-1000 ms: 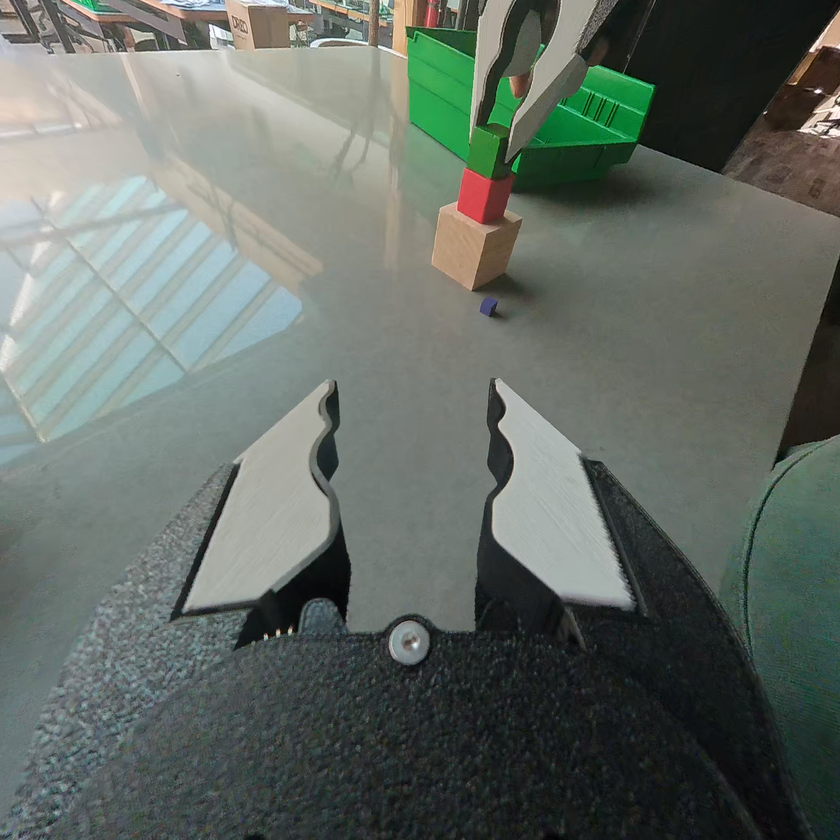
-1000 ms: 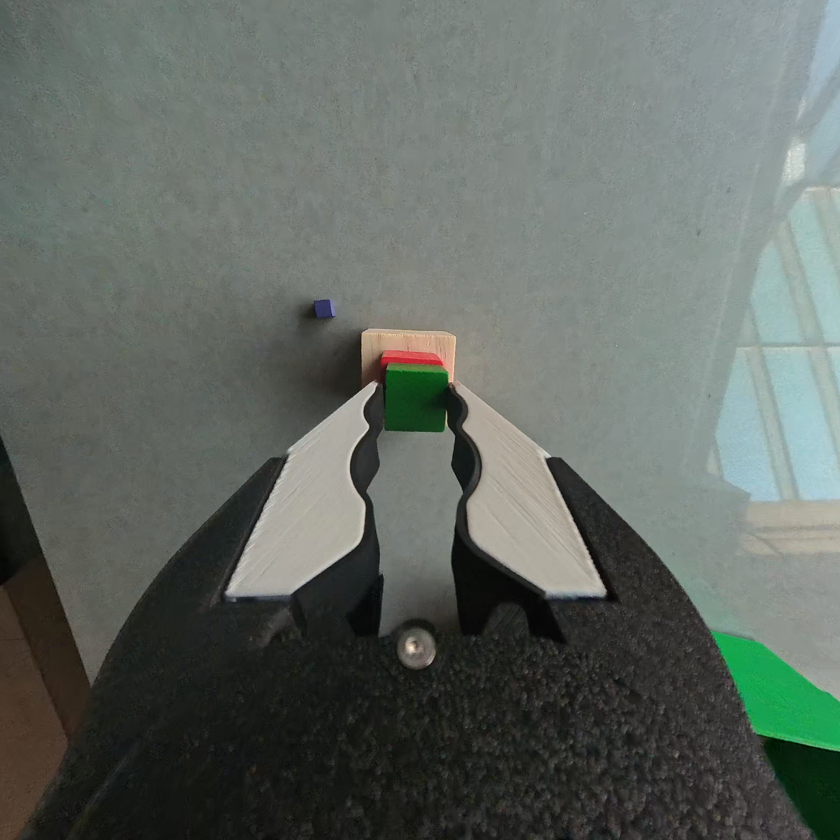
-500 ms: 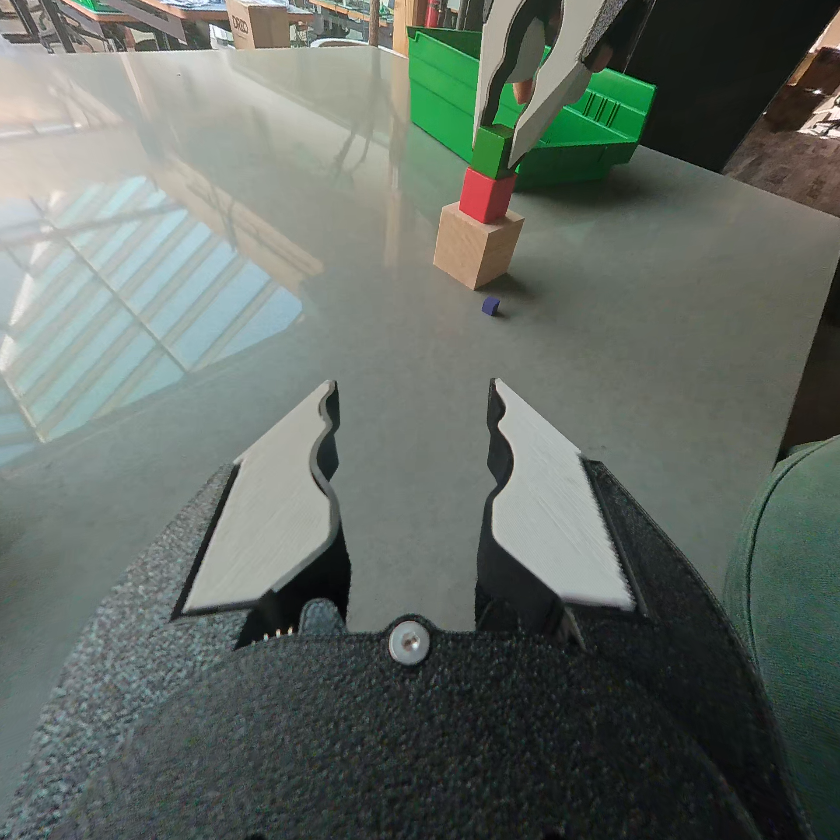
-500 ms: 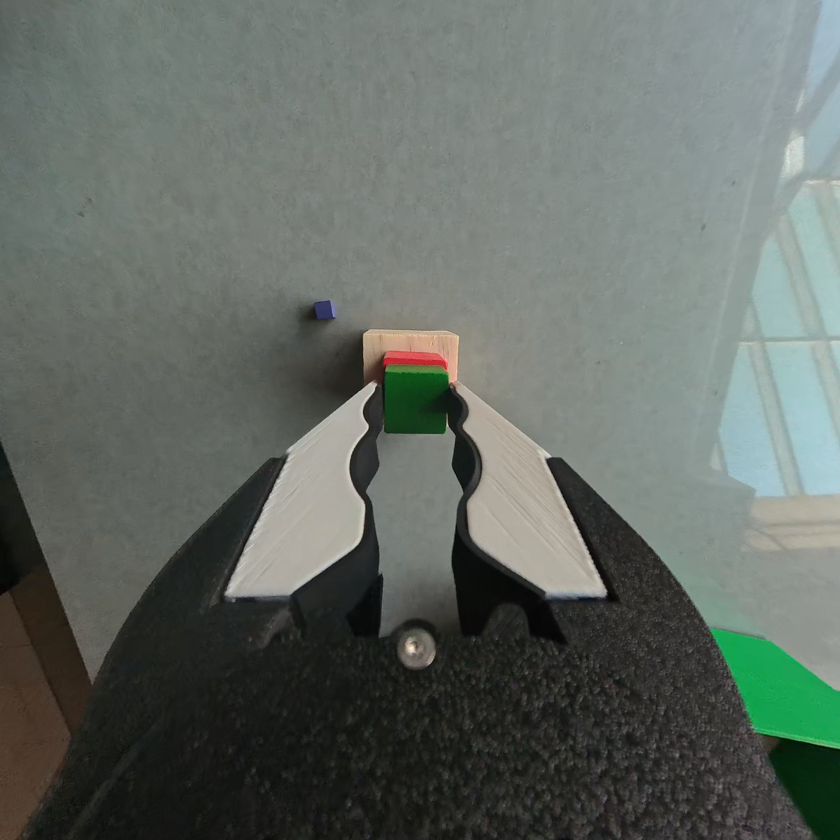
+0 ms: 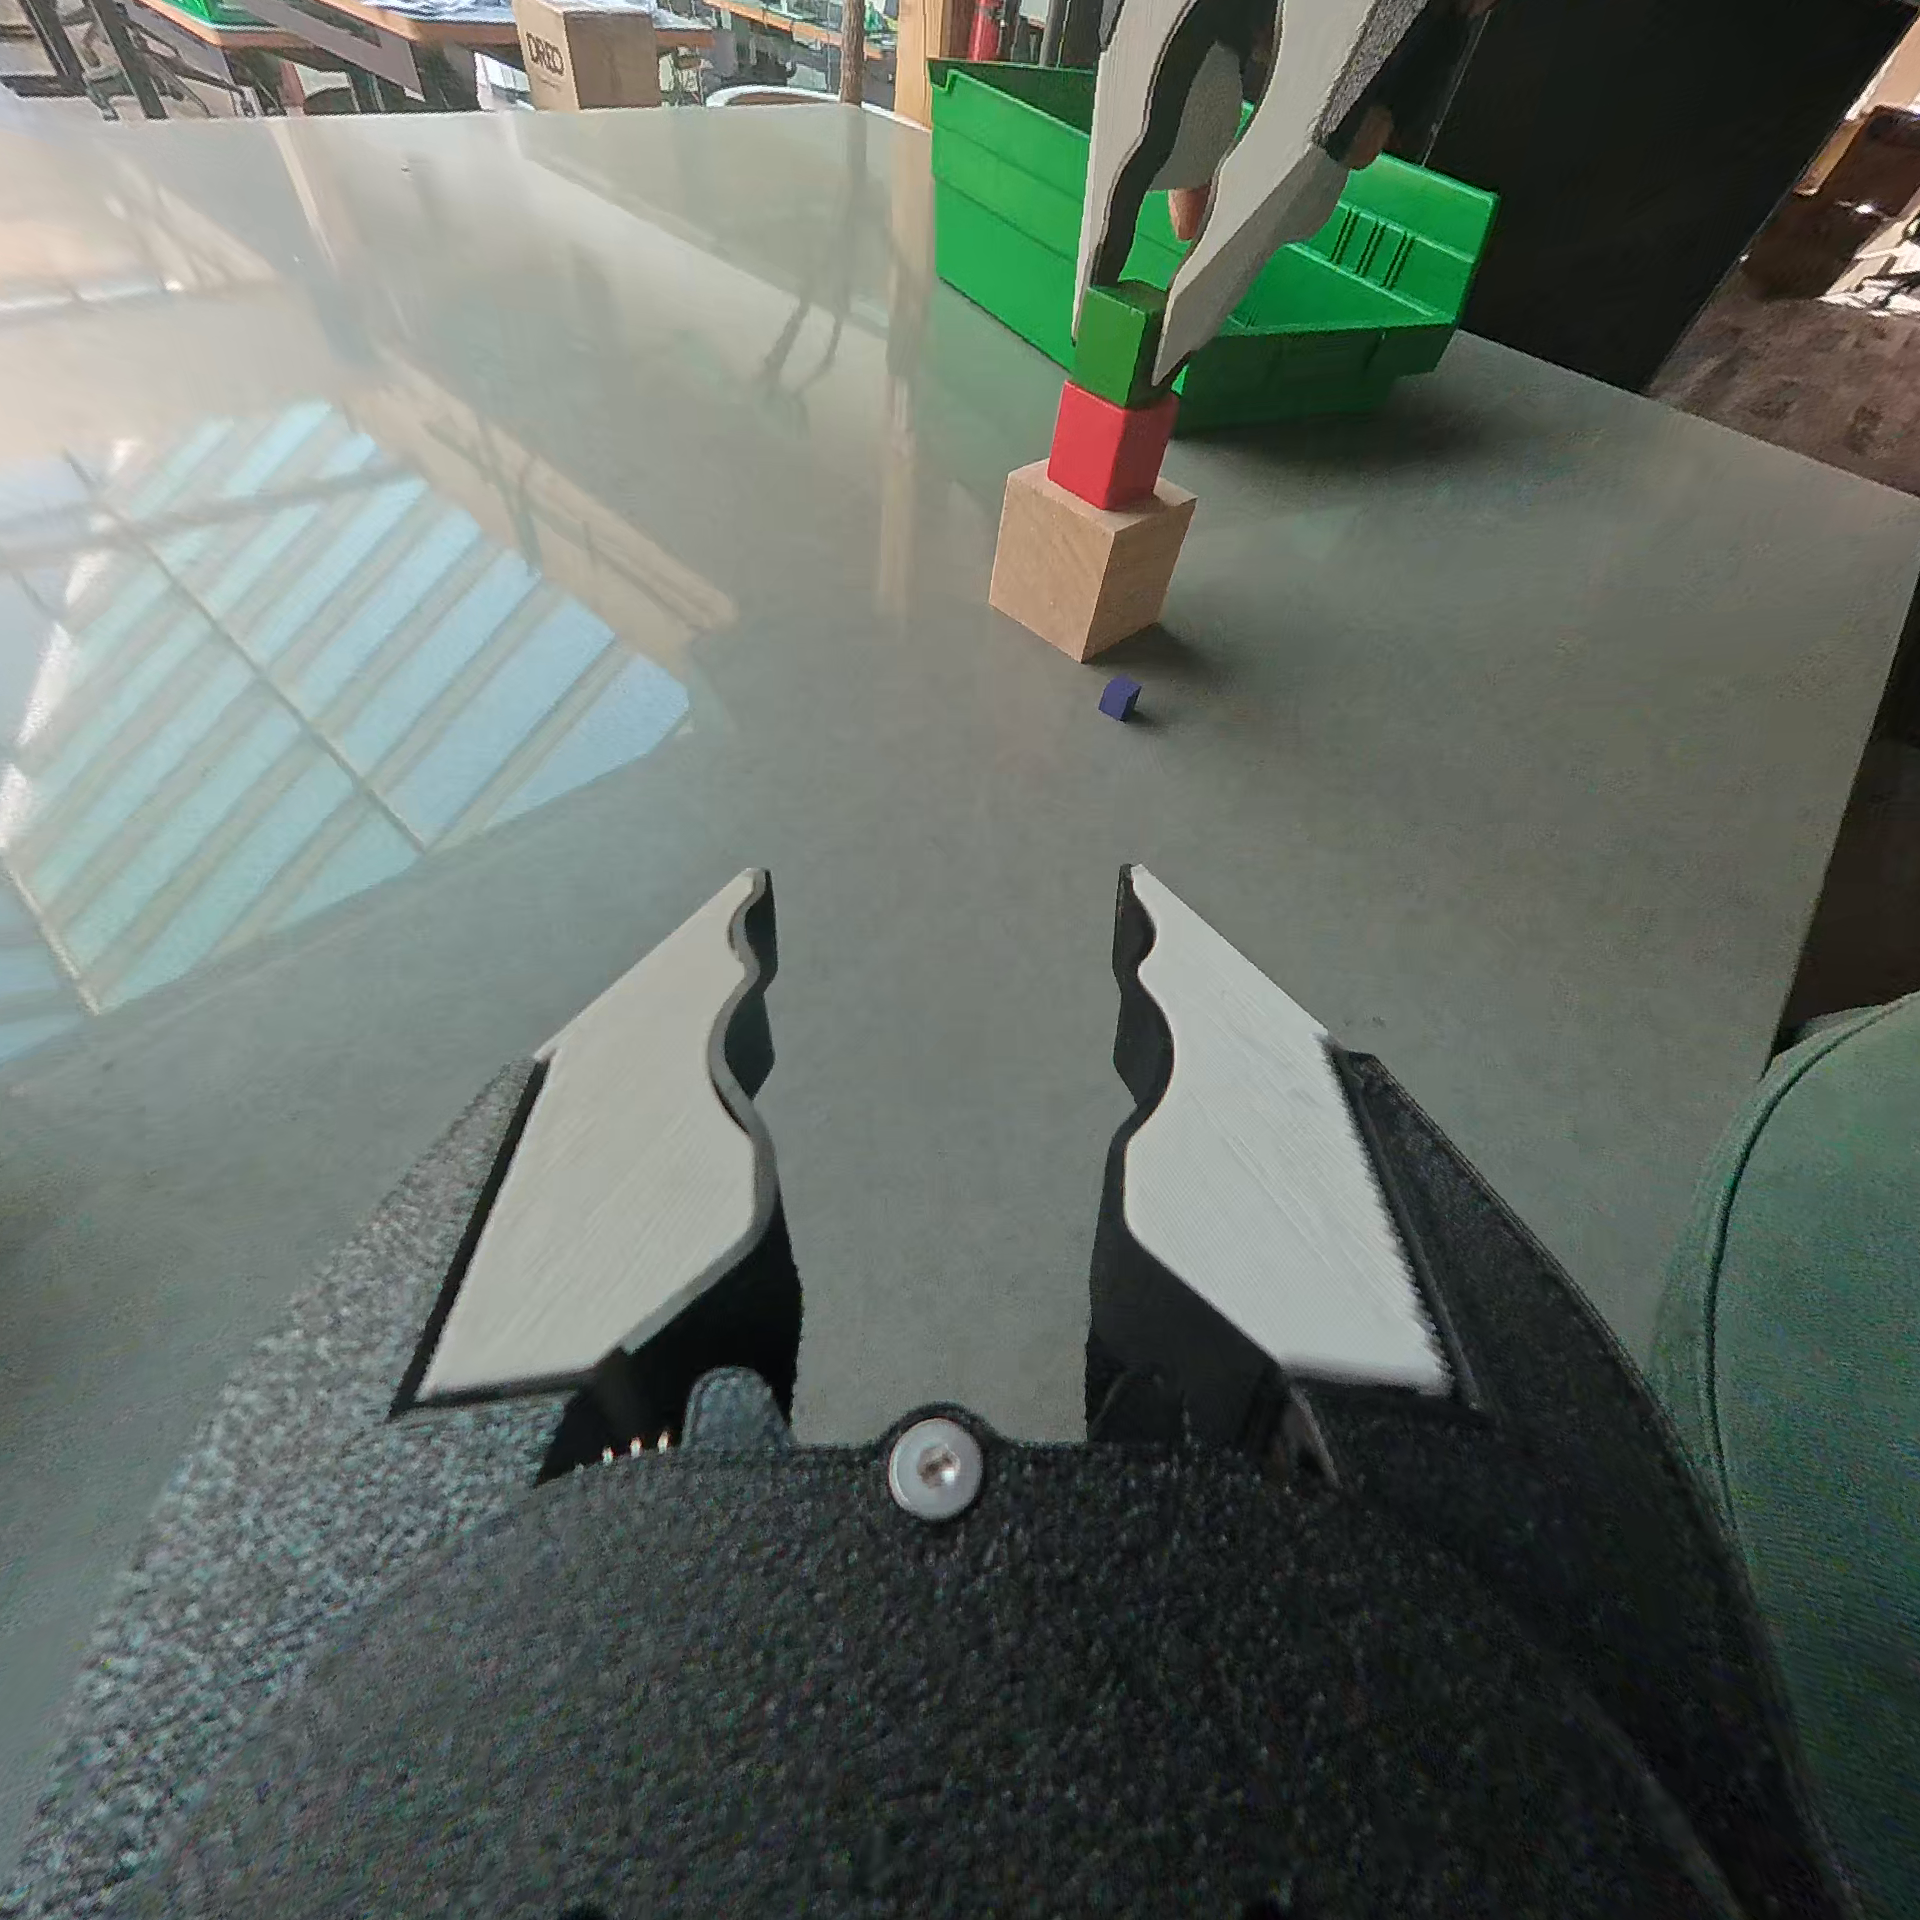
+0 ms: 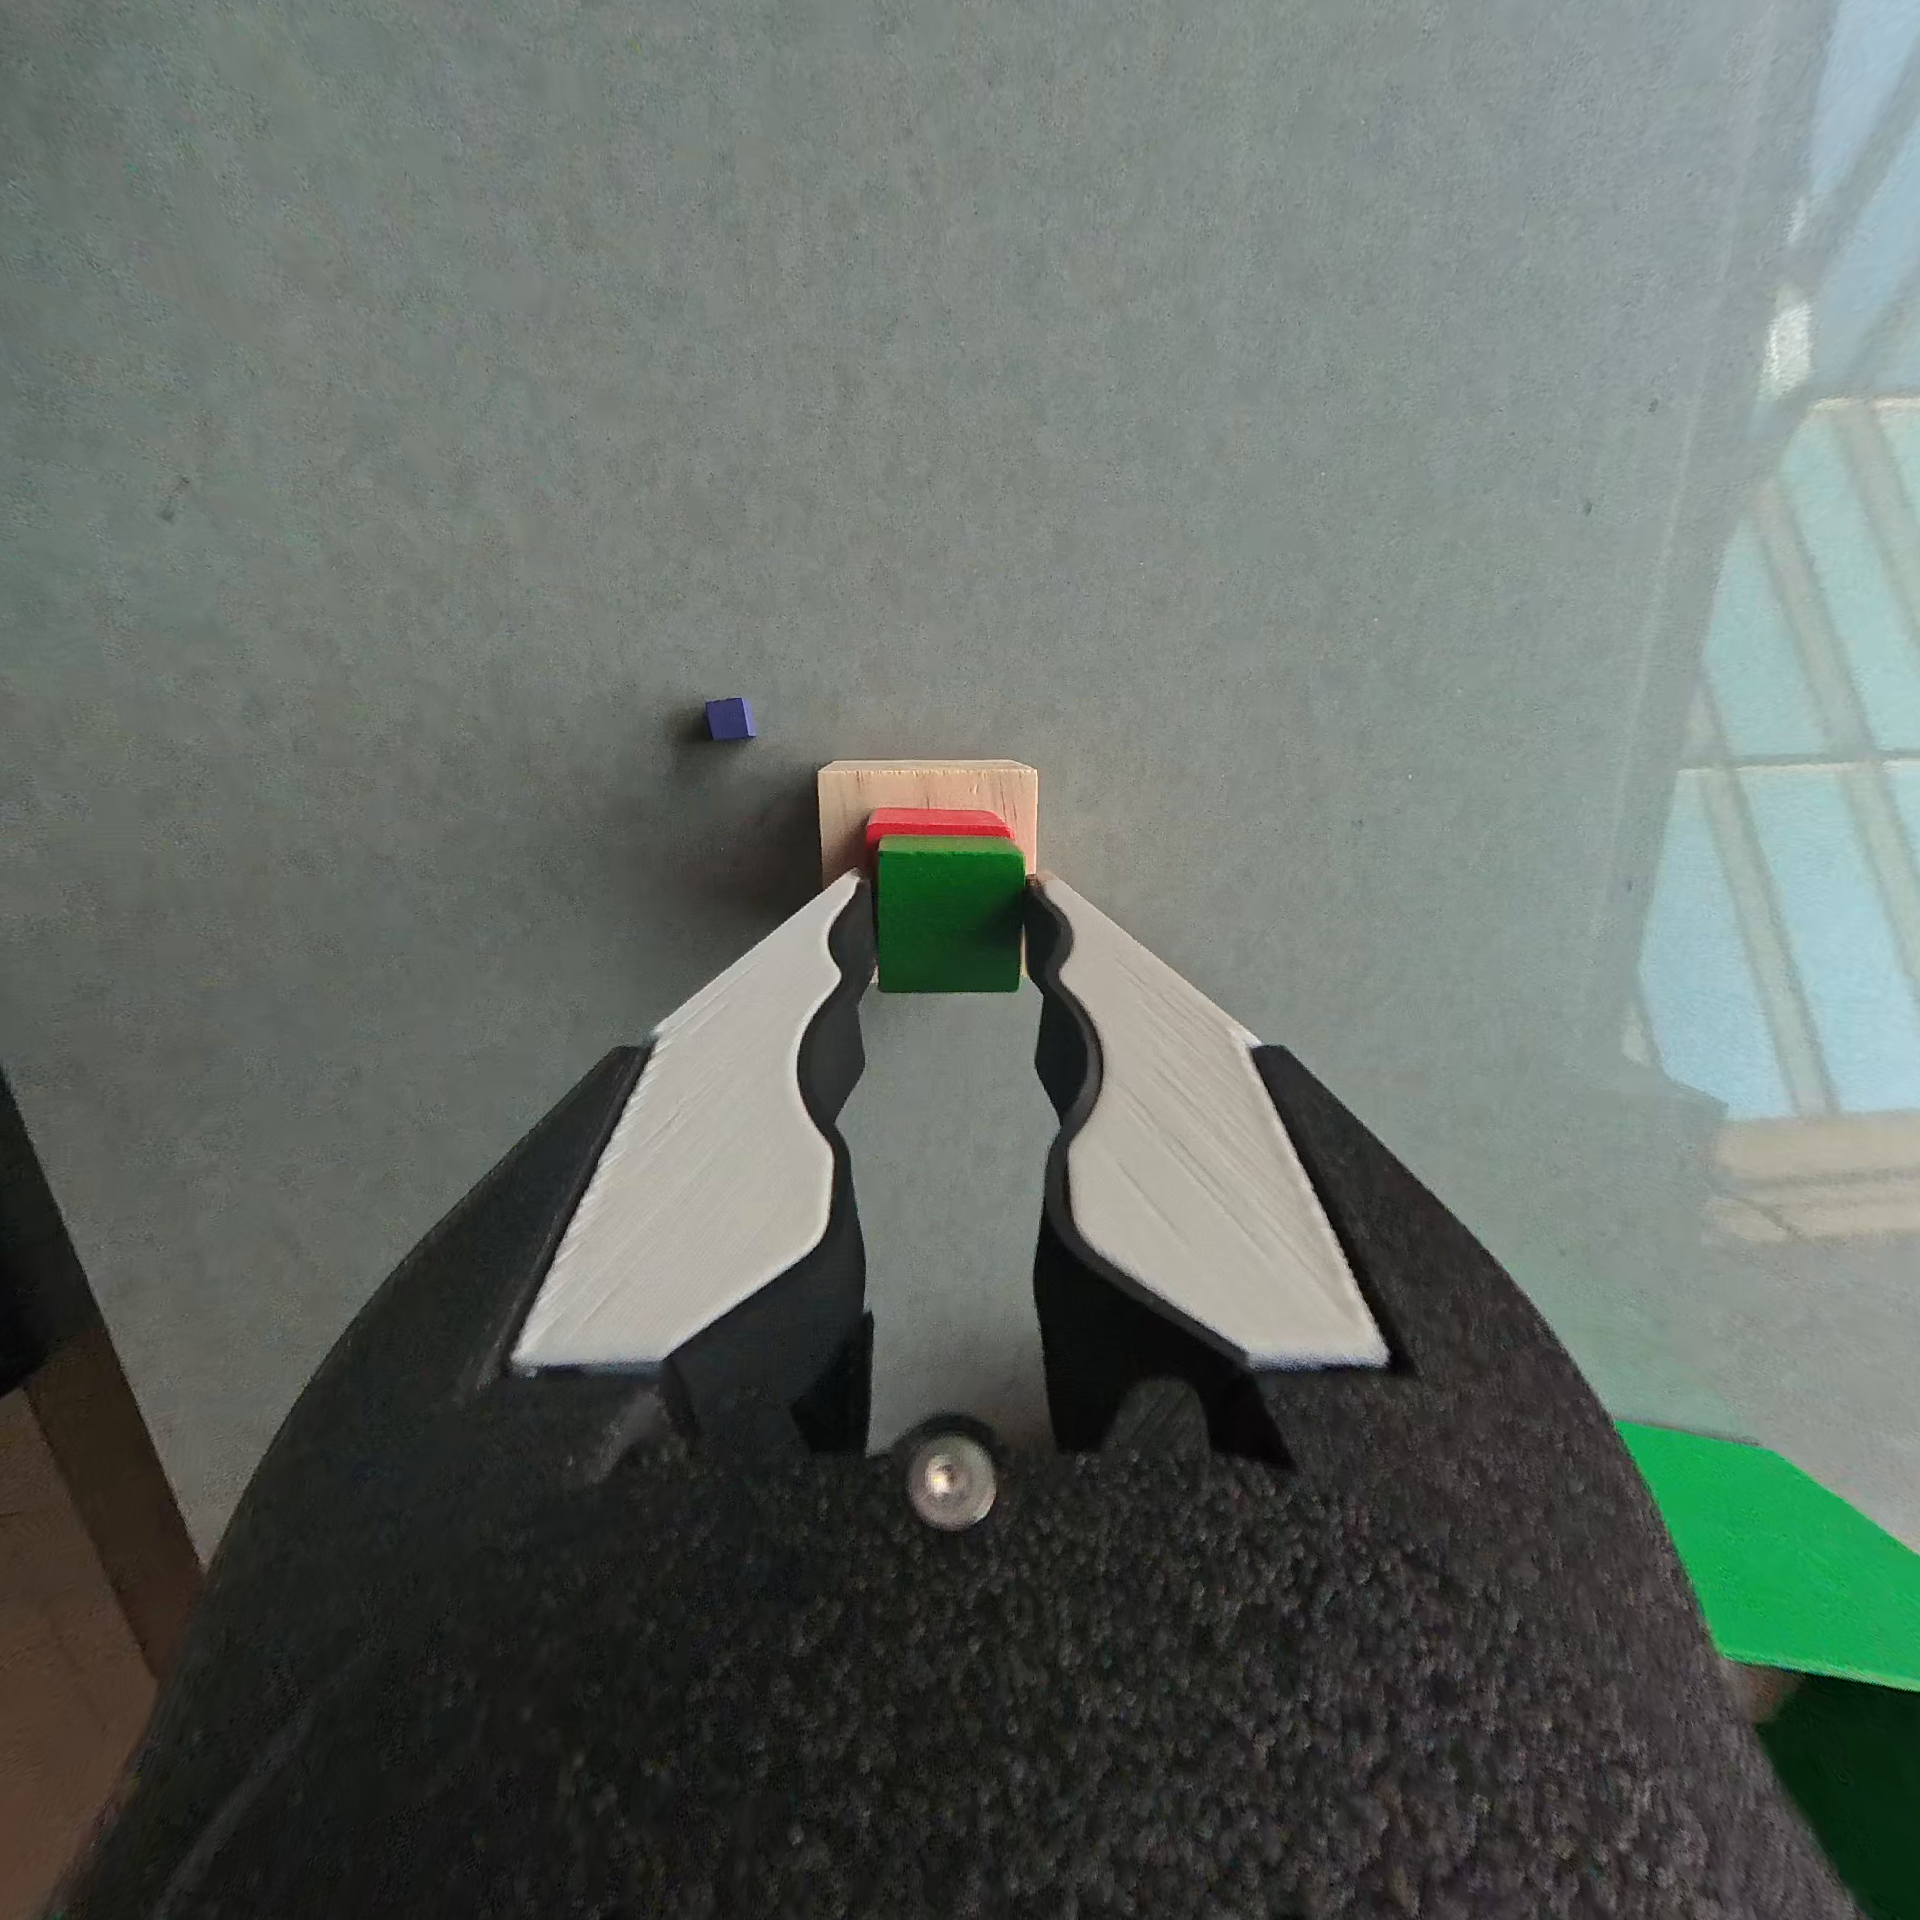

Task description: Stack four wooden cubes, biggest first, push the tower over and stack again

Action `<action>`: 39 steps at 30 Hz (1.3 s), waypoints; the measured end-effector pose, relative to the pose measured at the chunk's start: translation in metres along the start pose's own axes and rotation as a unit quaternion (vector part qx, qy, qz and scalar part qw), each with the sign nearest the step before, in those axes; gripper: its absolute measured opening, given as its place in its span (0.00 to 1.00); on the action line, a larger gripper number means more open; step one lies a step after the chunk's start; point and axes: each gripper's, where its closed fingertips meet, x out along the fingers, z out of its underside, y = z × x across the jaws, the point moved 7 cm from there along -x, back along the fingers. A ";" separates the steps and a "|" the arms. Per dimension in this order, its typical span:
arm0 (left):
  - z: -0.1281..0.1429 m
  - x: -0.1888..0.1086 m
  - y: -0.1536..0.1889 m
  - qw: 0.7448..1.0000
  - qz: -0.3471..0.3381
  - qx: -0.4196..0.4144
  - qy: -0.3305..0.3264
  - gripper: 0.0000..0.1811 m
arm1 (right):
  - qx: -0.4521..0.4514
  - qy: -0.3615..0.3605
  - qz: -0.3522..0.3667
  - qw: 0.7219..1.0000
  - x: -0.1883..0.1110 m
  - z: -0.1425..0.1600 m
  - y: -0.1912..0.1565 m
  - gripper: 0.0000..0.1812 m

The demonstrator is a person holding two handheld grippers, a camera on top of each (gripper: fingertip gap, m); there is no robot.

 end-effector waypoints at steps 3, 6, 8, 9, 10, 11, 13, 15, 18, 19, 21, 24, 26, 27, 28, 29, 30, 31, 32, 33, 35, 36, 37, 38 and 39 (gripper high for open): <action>0.000 0.000 0.000 1.000 0.000 0.000 0.000 0.36 | 0.007 0.015 0.017 1.000 -0.013 -0.003 0.001 0.19; 0.001 -0.001 0.000 1.000 -0.001 0.000 -0.001 0.36 | 0.016 0.064 0.037 0.997 -0.037 -0.015 -0.005 0.21; 0.001 -0.001 -0.001 1.000 -0.003 0.000 0.000 0.36 | 0.004 0.090 0.043 0.995 -0.047 -0.021 -0.020 0.21; 0.000 -0.002 -0.001 1.000 -0.005 0.000 0.000 0.36 | -0.002 0.099 0.041 0.994 -0.048 -0.023 -0.030 0.21; 0.000 -0.002 -0.002 1.000 -0.007 0.000 0.001 0.36 | -0.008 0.107 0.033 0.994 -0.047 -0.023 -0.041 0.20; 0.000 -0.002 -0.002 1.000 -0.008 0.001 0.002 0.36 | -0.013 0.114 0.022 0.993 -0.044 -0.022 -0.053 0.19; 0.000 -0.002 -0.002 1.000 -0.010 0.001 0.004 0.36 | -0.013 0.131 -0.003 0.991 -0.029 -0.017 -0.074 0.15; 0.000 -0.002 -0.002 1.000 -0.008 0.000 0.006 0.36 | 0.003 0.138 -0.021 0.990 -0.005 -0.007 -0.087 0.13; -0.001 -0.001 -0.001 1.000 -0.004 0.002 0.006 0.36 | 0.056 0.155 -0.022 0.986 0.036 0.008 -0.088 0.11; -0.001 -0.001 -0.001 1.000 -0.003 0.003 0.006 0.36 | 0.071 0.161 -0.010 0.984 0.048 0.013 -0.085 0.11; 0.000 -0.002 0.000 1.000 -0.001 0.004 0.003 0.36 | 0.096 0.180 0.014 0.979 0.065 0.019 -0.079 0.11; 0.002 -0.004 -0.001 1.000 -0.003 0.003 -0.002 0.36 | 0.116 0.199 0.019 0.973 0.077 0.021 -0.073 0.12; 0.003 -0.007 -0.003 1.000 -0.007 0.001 -0.003 0.36 | 0.118 0.197 0.017 0.973 0.083 0.021 -0.072 0.14; 0.004 -0.008 -0.004 1.000 -0.009 0.000 -0.004 0.36 | 0.120 0.197 0.015 0.973 0.085 0.020 -0.071 0.15; 0.004 -0.009 -0.005 1.000 -0.012 -0.001 -0.005 0.36 | 0.121 0.199 0.013 0.972 0.087 0.019 -0.071 0.16; 0.004 -0.009 -0.006 1.000 -0.013 -0.001 -0.005 0.36 | 0.121 0.200 0.011 0.972 0.088 0.018 -0.071 0.15; 0.004 -0.009 -0.007 1.000 -0.014 -0.002 -0.005 0.36 | 0.121 0.202 0.009 0.972 0.089 0.018 -0.071 0.15; 0.004 -0.009 -0.008 1.000 -0.014 -0.003 -0.005 0.36 | 0.120 0.201 0.007 0.972 0.090 0.018 -0.071 0.15; 0.004 -0.009 -0.009 1.000 -0.014 -0.003 -0.006 0.36 | 0.118 0.199 0.004 0.973 0.091 0.018 -0.072 0.15; 0.004 -0.008 -0.009 1.000 -0.014 -0.004 -0.007 0.36 | 0.116 0.199 0.004 0.973 0.090 0.018 -0.072 0.14; 0.003 -0.006 -0.010 1.000 -0.013 -0.003 -0.007 0.36 | 0.115 0.198 0.001 0.974 0.090 0.019 -0.073 0.14; 0.003 -0.006 -0.010 1.000 -0.012 -0.003 -0.007 0.36 | 0.114 0.199 0.003 0.973 0.089 0.019 -0.073 0.13; 0.003 -0.005 -0.010 1.000 -0.011 -0.002 -0.007 0.36 | 0.115 0.200 0.003 0.973 0.089 0.019 -0.073 0.13; 0.002 -0.004 -0.010 1.000 -0.010 -0.002 -0.008 0.36 | 0.116 0.201 0.004 0.973 0.088 0.019 -0.073 0.13; 0.002 -0.003 -0.010 1.000 -0.010 -0.002 -0.008 0.36 | 0.118 0.200 0.008 0.973 0.088 0.019 -0.072 0.13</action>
